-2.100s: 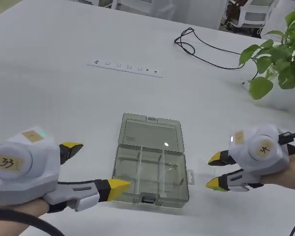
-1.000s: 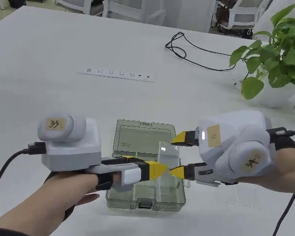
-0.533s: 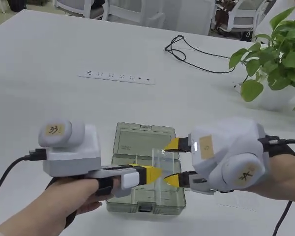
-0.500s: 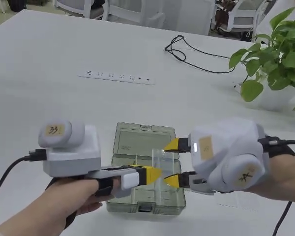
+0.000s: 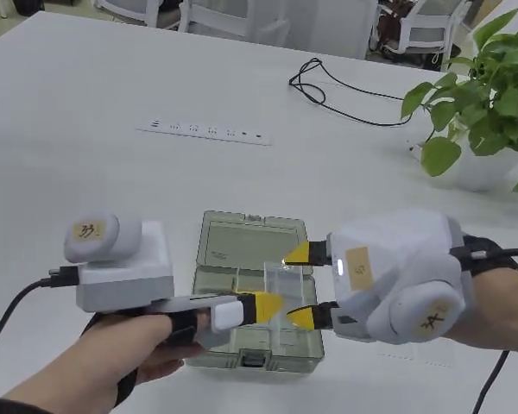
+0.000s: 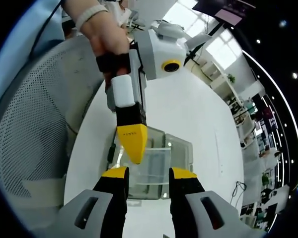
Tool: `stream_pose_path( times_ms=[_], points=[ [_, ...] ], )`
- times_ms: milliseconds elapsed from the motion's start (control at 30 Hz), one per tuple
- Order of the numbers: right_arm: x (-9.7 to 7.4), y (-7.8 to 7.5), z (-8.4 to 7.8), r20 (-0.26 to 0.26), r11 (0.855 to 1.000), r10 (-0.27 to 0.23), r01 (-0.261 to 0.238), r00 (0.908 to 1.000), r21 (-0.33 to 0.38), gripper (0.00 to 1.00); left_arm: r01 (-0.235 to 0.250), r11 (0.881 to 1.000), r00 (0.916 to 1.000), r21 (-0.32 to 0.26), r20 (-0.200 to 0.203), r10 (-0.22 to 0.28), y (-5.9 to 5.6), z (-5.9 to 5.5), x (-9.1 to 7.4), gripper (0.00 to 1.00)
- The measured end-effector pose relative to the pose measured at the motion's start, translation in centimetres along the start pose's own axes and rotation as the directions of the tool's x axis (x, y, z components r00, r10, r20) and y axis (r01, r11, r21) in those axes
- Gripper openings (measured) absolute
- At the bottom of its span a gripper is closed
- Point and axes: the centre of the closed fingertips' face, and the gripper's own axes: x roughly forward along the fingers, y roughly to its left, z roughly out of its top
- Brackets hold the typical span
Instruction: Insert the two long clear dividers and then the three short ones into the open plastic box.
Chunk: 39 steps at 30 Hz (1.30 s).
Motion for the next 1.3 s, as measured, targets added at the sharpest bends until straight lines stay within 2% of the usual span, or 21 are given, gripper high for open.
stream_pose_path(
  times_ms=[100, 133, 167, 200, 267, 333, 500, 533, 600, 633, 667, 767, 800, 867, 900, 967, 1033, 1067, 1133, 1200, 1300],
  points=[
    [0.0, -0.1, 0.1, 0.007, 1.000, 0.008, -0.008, 0.9999, -0.001, 0.34, -0.010, 1.000, 1.0000, -0.002, 0.001, 0.010, 0.2, 0.0, -0.1, 0.00],
    [-0.1, -0.2, 0.4, 0.031, 1.000, 0.012, -0.012, 0.9995, 0.009, 0.34, -0.008, 1.000, 1.0000, 0.003, 0.003, 0.008, 0.2, 0.0, -0.1, 0.00],
    [-0.2, 0.0, 0.8, 0.055, 0.999, 0.030, -0.032, 0.9981, 0.037, 0.36, -0.009, 1.000, 0.9999, 0.001, 0.004, 0.009, 0.3, 0.0, -0.2, 0.00],
    [-0.4, -0.5, 1.0, 0.067, 0.997, 0.018, -0.023, 0.9976, 0.077, 0.39, -0.009, 1.000, 0.9999, 0.003, 0.007, 0.009, 0.3, 0.1, -0.3, 0.00],
    [-0.7, -1.1, 1.1, 0.086, 0.994, 0.017, -0.026, 0.9962, 0.102, 0.41, -0.004, 1.000, 1.0000, 0.030, 0.001, 0.004, 0.3, 0.1, -0.4, 0.00],
    [-0.9, -1.6, 1.1, 0.101, 0.988, 0.016, -0.032, 0.9947, 0.154, 0.41, 0.002, 0.999, 1.0000, 0.041, -0.003, -0.002, 0.3, 0.1, -0.5, 0.00],
    [-1.8, -2.4, 1.3, 0.160, 0.960, 0.049, -0.090, 0.9859, 0.266, 0.39, 0.042, 0.989, 0.9986, 0.139, -0.039, -0.037, -0.1, -0.3, -0.8, 0.00],
    [-1.9, -2.5, 1.3, 0.169, 0.954, 0.052, -0.100, 0.9842, 0.284, 0.39, 0.066, 0.979, 0.9969, 0.194, -0.054, -0.056, -0.2, -0.4, -0.9, 0.00],
    [-2.2, -2.4, 1.4, 0.187, 0.942, 0.074, -0.130, 0.9795, 0.309, 0.37, 0.099, 0.964, 0.9938, 0.247, -0.074, -0.084, -0.8, -0.6, -1.2, 0.00],
    [-2.3, -2.4, 1.4, 0.195, 0.939, 0.078, -0.138, 0.9777, 0.316, 0.36, 0.095, 0.962, 0.9935, 0.257, -0.085, -0.076, -0.7, -0.7, -1.3, 0.00],
    [-2.5, -2.1, 1.7, 0.214, 0.929, 0.103, -0.171, 0.9715, 0.329, 0.34, 0.098, 0.949, 0.9920, 0.300, -0.106, -0.069, -0.7, -0.9, -1.5, 0.00],
    [-2.7, -1.9, 1.8, 0.230, 0.917, 0.129, -0.204, 0.9647, 0.344, 0.30, 0.124, 0.933, 0.9897, 0.338, -0.110, -0.092, -1.2, -0.9, -1.7, 0.00],
    [-2.7, -1.4, 1.7, 0.232, 0.907, 0.161, -0.237, 0.9593, 0.348, 0.30, 0.135, 0.925, 0.9885, 0.356, -0.113, -0.100, -1.3, -0.9, -1.8, 0.00],
    [-2.6, -1.2, 1.6, 0.231, 0.905, 0.174, -0.248, 0.9572, 0.346, 0.30, 0.148, 0.900, 0.9866, 0.410, -0.125, -0.105, -1.2, -0.9, -1.9, 0.00],
    [-2.6, -1.0, 1.6, 0.234, 0.901, 0.188, -0.262, 0.9540, 0.346, 0.29, 0.162, 0.879, 0.9843, 0.449, -0.137, -0.111, -1.3, -0.9, -2.0, 0.00],
    [-2.7, -0.7, 1.8, 0.247, 0.886, 0.221, -0.300, 0.9435, 0.353, 0.27, 0.188, 0.847, 0.9793, 0.497, -0.161, -0.123, -1.6, -1.2, -2.2, 0.00],
    [-2.8, -0.3, 2.1, 0.252, 0.877, 0.252, -0.331, 0.9343, 0.349, 0.24, 0.195, 0.835, 0.9774, 0.515, -0.173, -0.121, -1.5, -1.3, -2.2, 0.00],
    [-2.9, 0.0, 2.3, 0.252, 0.874, 0.271, -0.347, 0.9290, 0.341, 0.23, 0.202, 0.816, 0.9758, 0.542, -0.183, -0.120, -1.4, -1.3, -2.3, 0.00],
    [-2.9, 0.3, 2.6, 0.253, 0.865, 0.298, -0.373, 0.9204, 0.337, 0.19, 0.208, 0.801, 0.9745, 0.562, -0.189, -0.120, -1.3, -1.3, -2.4, 0.00],
    [-2.8, 0.4, 2.5, 0.250, 0.861, 0.315, -0.386, 0.9157, 0.332, 0.18, 0.220, 0.776, 0.9723, 0.591, -0.197, -0.125, -1.4, -1.3, -2.5, 0.00],
    [-2.7, 0.8, 2.3, 0.241, 0.857, 0.351, -0.415, 0.9047, 0.307, 0.17, 0.225, 0.750, 0.9702, 0.622, -0.214, -0.114, -1.3, -1.6, -2.6, 0.00]
  ],
)
